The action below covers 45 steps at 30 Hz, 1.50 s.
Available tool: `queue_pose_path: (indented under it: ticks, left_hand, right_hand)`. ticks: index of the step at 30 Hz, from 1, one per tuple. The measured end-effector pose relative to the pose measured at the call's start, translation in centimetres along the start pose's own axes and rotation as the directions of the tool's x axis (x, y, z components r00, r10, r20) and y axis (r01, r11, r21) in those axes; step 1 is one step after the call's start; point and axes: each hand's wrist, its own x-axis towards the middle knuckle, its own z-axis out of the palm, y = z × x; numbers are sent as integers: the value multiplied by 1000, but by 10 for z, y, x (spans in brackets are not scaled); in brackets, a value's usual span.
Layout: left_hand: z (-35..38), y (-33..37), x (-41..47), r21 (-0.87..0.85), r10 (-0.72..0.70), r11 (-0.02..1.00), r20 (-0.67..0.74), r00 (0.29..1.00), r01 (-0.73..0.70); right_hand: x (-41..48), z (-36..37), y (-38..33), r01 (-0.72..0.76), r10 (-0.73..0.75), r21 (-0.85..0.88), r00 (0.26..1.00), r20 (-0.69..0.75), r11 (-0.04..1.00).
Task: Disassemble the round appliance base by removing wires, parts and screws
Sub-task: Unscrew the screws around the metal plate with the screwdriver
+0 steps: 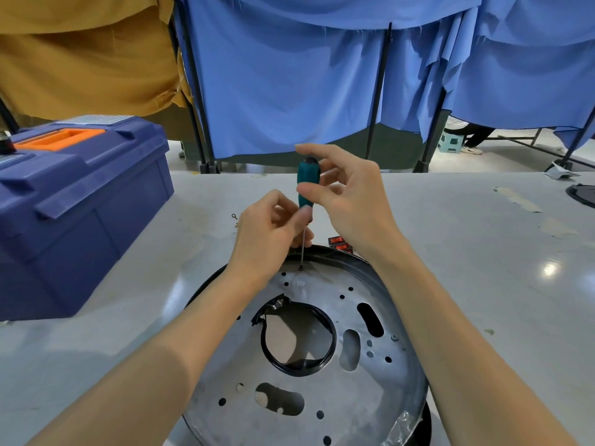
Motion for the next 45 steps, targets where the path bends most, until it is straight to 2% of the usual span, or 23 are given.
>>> queue_pose_path:
  ticks: [4,6,8,12,17,20,25,30,34,38,42,45]
  left_hand:
    - [2,2,0,28,-4,1000,73,997,1]
    - [3,2,0,47,-3,999,58,998,1]
    - [3,2,0,61,-13,998,17,1000,12]
    - [2,2,0,11,-44,999,10,999,44]
    - [2,3,0,4,-20,1000,85,996,20]
    - [2,1,2,36,-25,999,54,998,23]
    - [2,1,1,105,-13,994,5,1000,13]
    - [0,0,3,-17,13,1000,48,999,-12]
    - [1,-1,2,13,-4,1000,62,998,3]
    - [1,-1,2,50,9,999,27,1000,-10]
    - [-1,1,2,-41,2,999,27,1000,-1]
    - [0,1,2,-12,7,1000,66,998,-6]
  right_hand:
    - [0,-2,0,-19,17,57,999,46,998]
    - [-1,2,0,-29,23,79,998,66,996]
    - [-2,5,-1,-17,15,20,997,76,1000]
    - [-1,4,0,5,-4,-31,999,43,999]
    - [1,0,0,-18,17,28,999,32,999]
    - [-1,2,0,-14,10,56,998,64,998]
    - [-3,4,-1,9,-9,-5,999,53,1000]
    - [0,-2,-1,-5,4,16,999,53,1000]
    - [-1,1,-1,-11,5,69,997,75,998]
    - [-2,3,0,14,-14,-4,998,64,1000]
    - [0,-1,1,4,-4,0,999,47,1000]
    - [0,1,1,-4,2,26,998,64,1000]
